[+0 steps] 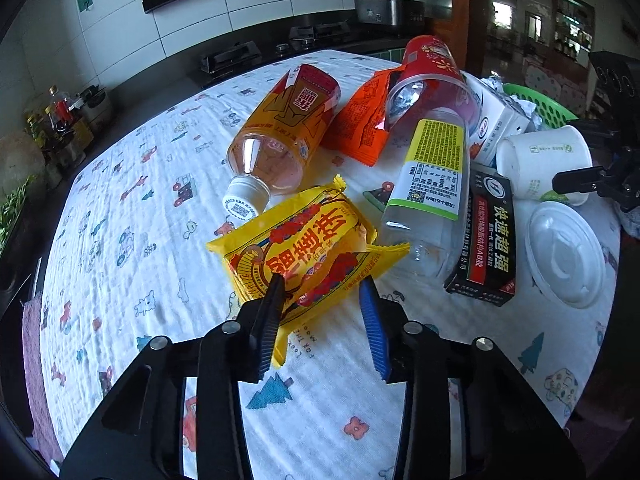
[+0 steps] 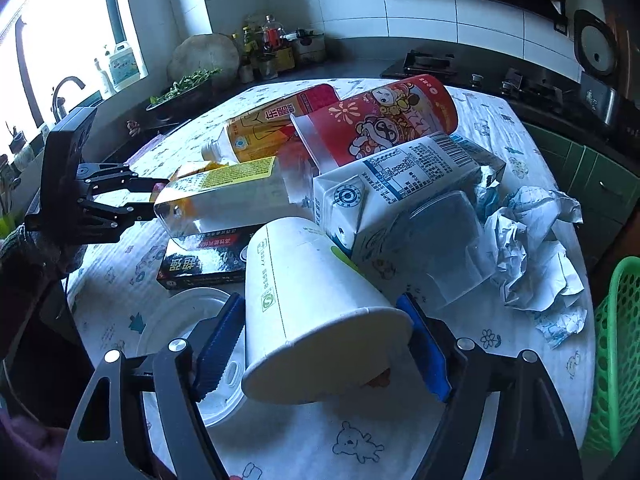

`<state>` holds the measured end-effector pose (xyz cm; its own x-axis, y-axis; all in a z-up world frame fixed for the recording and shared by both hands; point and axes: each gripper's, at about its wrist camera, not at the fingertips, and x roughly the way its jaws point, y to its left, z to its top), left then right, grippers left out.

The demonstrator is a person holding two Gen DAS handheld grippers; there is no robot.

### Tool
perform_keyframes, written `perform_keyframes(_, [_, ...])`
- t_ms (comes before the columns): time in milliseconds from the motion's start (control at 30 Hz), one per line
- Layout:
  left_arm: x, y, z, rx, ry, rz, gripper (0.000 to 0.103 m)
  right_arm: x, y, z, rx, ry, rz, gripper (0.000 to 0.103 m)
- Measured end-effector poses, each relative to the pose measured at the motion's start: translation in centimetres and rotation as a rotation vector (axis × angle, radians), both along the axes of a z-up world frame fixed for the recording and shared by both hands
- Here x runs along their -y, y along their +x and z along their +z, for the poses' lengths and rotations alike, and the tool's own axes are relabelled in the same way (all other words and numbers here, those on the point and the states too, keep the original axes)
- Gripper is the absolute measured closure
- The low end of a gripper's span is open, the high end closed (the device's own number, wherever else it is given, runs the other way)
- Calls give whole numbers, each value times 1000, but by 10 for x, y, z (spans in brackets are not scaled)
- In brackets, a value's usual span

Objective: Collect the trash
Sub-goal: 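Grasp the white paper cup with the right tool while the left tool grasps the yellow snack packet, then carry the paper cup with the right tool over the green wastebasket and release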

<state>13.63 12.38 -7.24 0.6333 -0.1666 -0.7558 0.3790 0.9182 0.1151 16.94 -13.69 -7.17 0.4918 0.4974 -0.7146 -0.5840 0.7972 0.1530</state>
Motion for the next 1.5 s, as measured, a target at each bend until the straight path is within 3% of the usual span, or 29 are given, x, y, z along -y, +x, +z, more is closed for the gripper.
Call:
perform_keyframes(233, [-5, -22, 16, 35, -56, 60, 97, 1, -9, 11, 19, 38, -39, 29])
perform_keyframes(433, [-11, -40, 36, 60, -112, 111, 100, 6, -21, 19, 31, 58, -76, 29])
perform_keyframes(667, [9, -56, 67, 108, -160, 76, 100, 30, -35, 35, 53, 108, -148, 29])
perform_keyframes(833, [39, -55, 87, 131, -210, 4, 100, 61, -40, 48, 86, 99, -238, 30])
perform_keyframes(1167, [131, -30, 112, 132, -269, -171, 100, 175, -39, 70, 137, 54, -525, 29])
perform_keyframes(1500, [234, 13, 115, 61, -288, -312, 100, 276, -6, 39, 59, -69, -743, 29])
